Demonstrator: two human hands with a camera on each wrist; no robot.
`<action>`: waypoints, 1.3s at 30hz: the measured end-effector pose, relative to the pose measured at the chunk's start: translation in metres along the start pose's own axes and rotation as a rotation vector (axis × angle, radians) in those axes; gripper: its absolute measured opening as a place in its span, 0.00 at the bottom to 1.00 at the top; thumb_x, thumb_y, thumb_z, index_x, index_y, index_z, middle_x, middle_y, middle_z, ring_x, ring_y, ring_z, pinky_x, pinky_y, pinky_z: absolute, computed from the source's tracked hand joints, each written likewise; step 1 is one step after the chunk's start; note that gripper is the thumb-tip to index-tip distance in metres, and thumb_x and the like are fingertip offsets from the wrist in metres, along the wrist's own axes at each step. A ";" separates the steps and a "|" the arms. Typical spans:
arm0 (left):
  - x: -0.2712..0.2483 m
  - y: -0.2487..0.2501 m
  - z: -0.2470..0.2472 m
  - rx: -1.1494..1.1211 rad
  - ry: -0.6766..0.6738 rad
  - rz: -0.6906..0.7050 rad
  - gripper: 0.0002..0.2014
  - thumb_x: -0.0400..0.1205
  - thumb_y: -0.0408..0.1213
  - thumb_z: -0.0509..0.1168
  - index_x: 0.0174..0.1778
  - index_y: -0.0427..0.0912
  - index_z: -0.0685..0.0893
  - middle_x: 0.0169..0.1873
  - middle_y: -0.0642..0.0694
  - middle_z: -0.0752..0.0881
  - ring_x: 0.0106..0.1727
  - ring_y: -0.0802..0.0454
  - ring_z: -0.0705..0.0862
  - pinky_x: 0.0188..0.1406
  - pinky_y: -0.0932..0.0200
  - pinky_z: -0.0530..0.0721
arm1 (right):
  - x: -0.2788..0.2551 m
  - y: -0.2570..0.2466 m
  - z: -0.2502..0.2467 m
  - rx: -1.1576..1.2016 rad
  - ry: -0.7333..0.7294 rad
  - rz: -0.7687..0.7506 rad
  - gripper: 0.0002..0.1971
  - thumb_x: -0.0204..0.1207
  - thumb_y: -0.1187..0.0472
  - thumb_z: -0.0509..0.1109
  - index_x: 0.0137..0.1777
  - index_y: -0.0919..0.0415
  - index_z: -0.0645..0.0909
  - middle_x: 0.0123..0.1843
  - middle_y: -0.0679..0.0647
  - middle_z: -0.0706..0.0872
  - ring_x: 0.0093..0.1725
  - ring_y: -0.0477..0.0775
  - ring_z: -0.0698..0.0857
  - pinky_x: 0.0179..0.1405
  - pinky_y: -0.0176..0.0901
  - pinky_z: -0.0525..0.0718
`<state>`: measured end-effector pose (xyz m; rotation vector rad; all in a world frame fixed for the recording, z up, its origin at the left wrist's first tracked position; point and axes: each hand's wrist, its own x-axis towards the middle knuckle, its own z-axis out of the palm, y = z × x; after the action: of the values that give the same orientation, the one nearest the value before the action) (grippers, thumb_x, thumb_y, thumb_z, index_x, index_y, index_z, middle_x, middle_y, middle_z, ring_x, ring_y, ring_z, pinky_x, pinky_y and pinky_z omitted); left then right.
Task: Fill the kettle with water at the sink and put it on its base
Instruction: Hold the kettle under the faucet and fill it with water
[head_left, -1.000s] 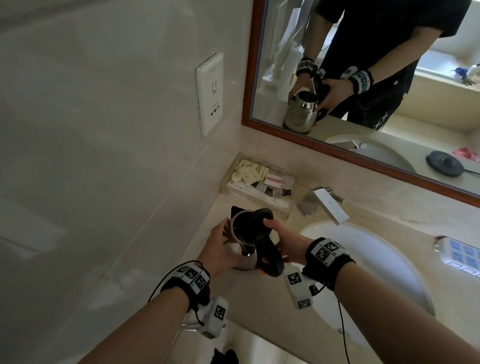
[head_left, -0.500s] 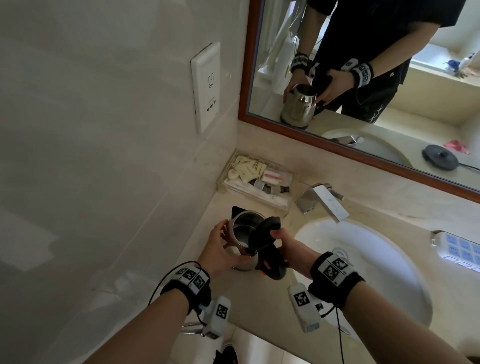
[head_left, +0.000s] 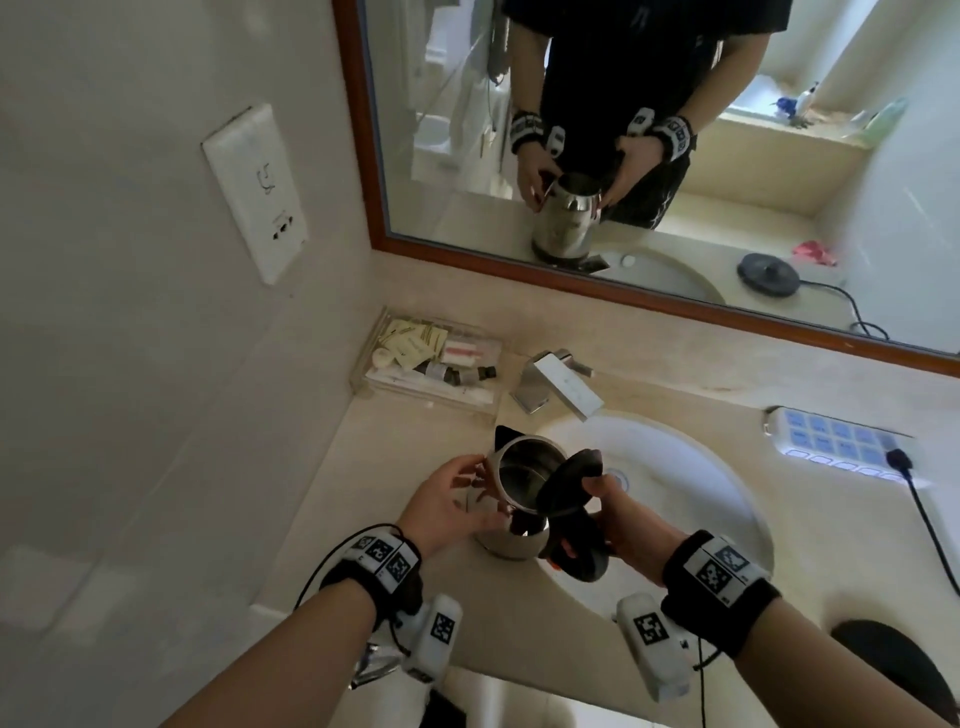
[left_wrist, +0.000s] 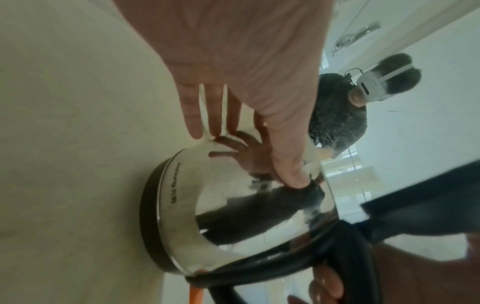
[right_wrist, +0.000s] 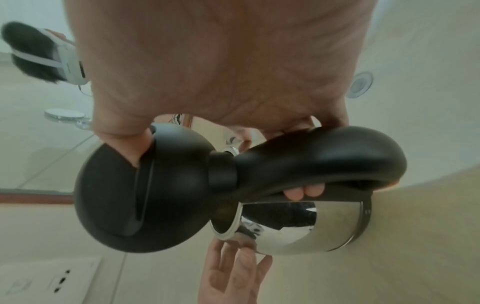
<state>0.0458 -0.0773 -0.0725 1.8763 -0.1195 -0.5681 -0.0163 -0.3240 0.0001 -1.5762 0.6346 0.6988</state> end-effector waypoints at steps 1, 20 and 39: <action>0.002 0.007 0.007 0.026 -0.013 0.004 0.38 0.63 0.45 0.85 0.69 0.54 0.79 0.60 0.59 0.83 0.62 0.62 0.81 0.57 0.62 0.83 | -0.003 0.007 -0.011 0.025 0.012 -0.004 0.28 0.67 0.33 0.61 0.56 0.55 0.81 0.55 0.69 0.91 0.58 0.69 0.89 0.73 0.65 0.76; 0.101 0.118 0.076 0.366 0.231 0.125 0.07 0.82 0.38 0.69 0.51 0.42 0.90 0.47 0.49 0.90 0.49 0.52 0.86 0.53 0.59 0.82 | 0.024 0.062 -0.114 0.127 0.099 -0.014 0.51 0.57 0.26 0.63 0.80 0.51 0.66 0.58 0.67 0.85 0.47 0.64 0.90 0.61 0.64 0.86; 0.272 0.120 0.090 0.535 -0.108 0.322 0.06 0.72 0.36 0.79 0.43 0.48 0.92 0.48 0.52 0.90 0.54 0.53 0.85 0.60 0.51 0.83 | 0.108 0.029 -0.115 0.155 0.126 0.112 0.25 0.85 0.47 0.56 0.81 0.45 0.60 0.59 0.74 0.87 0.47 0.66 0.89 0.39 0.46 0.89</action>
<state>0.2680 -0.2941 -0.0761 2.2757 -0.6899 -0.4384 0.0428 -0.4428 -0.0904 -1.4567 0.8555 0.6208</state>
